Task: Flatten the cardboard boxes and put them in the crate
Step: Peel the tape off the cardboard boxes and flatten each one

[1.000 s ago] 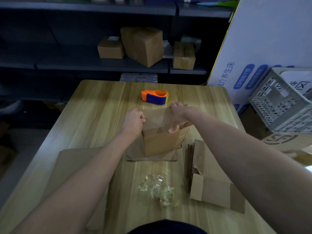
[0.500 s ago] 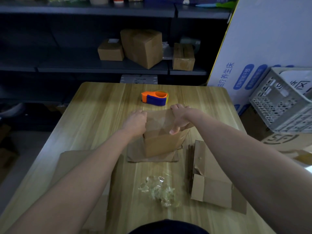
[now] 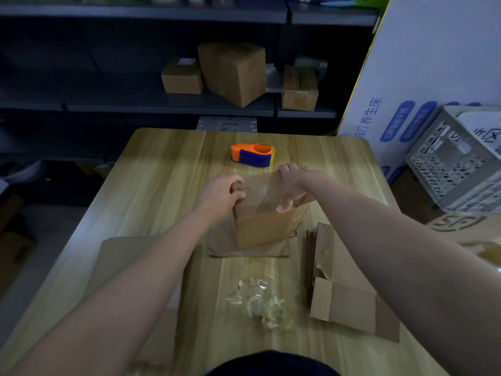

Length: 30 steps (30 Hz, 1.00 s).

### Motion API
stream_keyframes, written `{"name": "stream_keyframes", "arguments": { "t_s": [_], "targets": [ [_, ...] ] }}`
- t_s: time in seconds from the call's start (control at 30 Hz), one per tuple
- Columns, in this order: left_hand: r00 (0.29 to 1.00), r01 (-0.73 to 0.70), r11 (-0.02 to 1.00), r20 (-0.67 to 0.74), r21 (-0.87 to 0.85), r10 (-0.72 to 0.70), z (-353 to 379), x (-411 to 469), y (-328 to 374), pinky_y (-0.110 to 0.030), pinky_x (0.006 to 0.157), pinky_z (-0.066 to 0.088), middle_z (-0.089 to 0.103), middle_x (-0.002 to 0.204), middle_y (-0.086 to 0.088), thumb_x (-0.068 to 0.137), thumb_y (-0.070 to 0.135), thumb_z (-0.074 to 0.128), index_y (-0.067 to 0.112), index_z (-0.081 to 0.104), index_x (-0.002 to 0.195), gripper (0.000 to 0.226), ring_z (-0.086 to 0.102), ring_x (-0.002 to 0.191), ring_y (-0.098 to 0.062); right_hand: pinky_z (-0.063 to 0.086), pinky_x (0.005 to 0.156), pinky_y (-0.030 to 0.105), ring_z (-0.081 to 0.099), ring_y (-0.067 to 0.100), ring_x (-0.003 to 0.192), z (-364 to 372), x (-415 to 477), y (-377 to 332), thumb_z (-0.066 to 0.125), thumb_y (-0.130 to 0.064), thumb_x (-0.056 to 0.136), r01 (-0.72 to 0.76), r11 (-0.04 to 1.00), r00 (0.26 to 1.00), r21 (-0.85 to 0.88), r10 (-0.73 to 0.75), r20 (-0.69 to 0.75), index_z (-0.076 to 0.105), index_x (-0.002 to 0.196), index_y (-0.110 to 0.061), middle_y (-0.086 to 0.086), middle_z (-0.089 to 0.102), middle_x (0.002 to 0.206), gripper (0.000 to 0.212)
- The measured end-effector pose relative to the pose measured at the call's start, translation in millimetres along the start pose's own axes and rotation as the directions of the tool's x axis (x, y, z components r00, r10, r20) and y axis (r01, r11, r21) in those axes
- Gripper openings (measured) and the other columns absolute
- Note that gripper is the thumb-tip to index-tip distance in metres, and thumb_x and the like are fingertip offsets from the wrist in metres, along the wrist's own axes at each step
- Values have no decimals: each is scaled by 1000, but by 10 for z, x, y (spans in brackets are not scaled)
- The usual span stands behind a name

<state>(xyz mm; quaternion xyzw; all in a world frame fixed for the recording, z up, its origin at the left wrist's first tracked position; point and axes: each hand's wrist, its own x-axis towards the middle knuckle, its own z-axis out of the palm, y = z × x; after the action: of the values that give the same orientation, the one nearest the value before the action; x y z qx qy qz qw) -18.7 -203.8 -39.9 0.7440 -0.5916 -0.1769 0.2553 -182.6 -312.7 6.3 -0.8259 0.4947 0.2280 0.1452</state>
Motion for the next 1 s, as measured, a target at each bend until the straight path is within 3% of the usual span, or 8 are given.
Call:
{"name": "stream_keyframes", "arguments": {
  "t_s": [0.13, 0.27, 0.43, 0.53, 0.7, 0.8, 0.87, 1.0],
  "targets": [
    [996, 89, 992, -22, -87, -91, 54, 27, 86, -27, 75, 41, 58, 89, 2, 80, 14, 73, 15, 71, 82, 3, 54, 83, -14, 29, 107, 51, 18, 37, 140, 3, 10, -19, 84, -48, 60, -7, 1000, 1000, -25, 7, 0, 6, 152, -21, 1, 15, 156, 123],
    [990, 133, 984, -29, -119, -137, 75, 88, 108, -25, 69, 40, 59, 80, 2, 79, 8, 72, 18, 59, 59, 26, 54, 76, -11, 29, 108, 52, 16, 38, 141, 20, 16, -8, 83, -48, 61, -6, 1000, 1000, -27, 6, 10, 3, 152, -21, 1, 13, 156, 125],
    [998, -43, 993, 45, 113, 38, 108, 61, 145, -31, 80, 38, 47, 84, 3, 89, 3, 54, 17, 46, 71, 24, 41, 90, -17, 29, 108, 50, 19, 34, 141, 15, -8, -3, 83, -48, 62, -7, 999, 1000, -50, 8, 11, 4, 151, -21, 2, 14, 156, 122],
    [980, -181, 980, 102, 81, 172, 100, -16, 125, -37, 82, 36, 48, 85, 2, 86, -8, 47, 18, 40, 72, 30, 36, 88, -16, 30, 108, 48, 21, 31, 141, 21, -23, -1, 82, -48, 63, -3, 998, 1000, -67, 5, 28, 1, 151, -18, 4, 12, 157, 123],
    [984, 2, 964, 174, -268, 46, 41, 21, 122, -36, 80, 41, 58, 85, -5, 91, 10, 53, 22, 47, 82, 16, 53, 86, -21, 32, 106, 45, 23, 31, 140, 23, -34, -12, 82, -48, 63, -4, 997, 999, -73, 6, 34, 0, 151, -16, 4, 12, 156, 124],
    [972, 0, 998, 234, -69, 16, 68, 71, 189, -35, 86, 33, 58, 82, 8, 82, 30, 68, 35, 48, 96, 25, 52, 88, -13, 31, 107, 46, 23, 31, 140, 22, -33, -30, 82, -49, 63, -5, 997, 1000, -80, 7, 23, 2, 151, -16, 4, 14, 156, 124],
    [988, -41, 999, 152, -1, 40, 117, 75, 241, -34, 87, 25, 58, 82, 16, 83, 29, 67, 32, 59, 87, 10, 46, 93, -8, 29, 108, 46, 21, 30, 140, 31, -38, -33, 81, -50, 64, 7, 995, 1000, -104, -5, 26, 2, 151, -14, 6, 14, 156, 123],
    [981, -23, 934, 172, -356, 90, 81, -5, 182, -24, 76, 31, 57, 81, 9, 88, 7, 61, 25, 58, 72, 24, 48, 79, -1, 29, 107, 45, 24, 31, 139, 49, -41, 2, 81, -51, 64, 2, 995, 1000, -100, -1, 10, 4, 150, -15, 5, 16, 155, 121]
  ]
}}
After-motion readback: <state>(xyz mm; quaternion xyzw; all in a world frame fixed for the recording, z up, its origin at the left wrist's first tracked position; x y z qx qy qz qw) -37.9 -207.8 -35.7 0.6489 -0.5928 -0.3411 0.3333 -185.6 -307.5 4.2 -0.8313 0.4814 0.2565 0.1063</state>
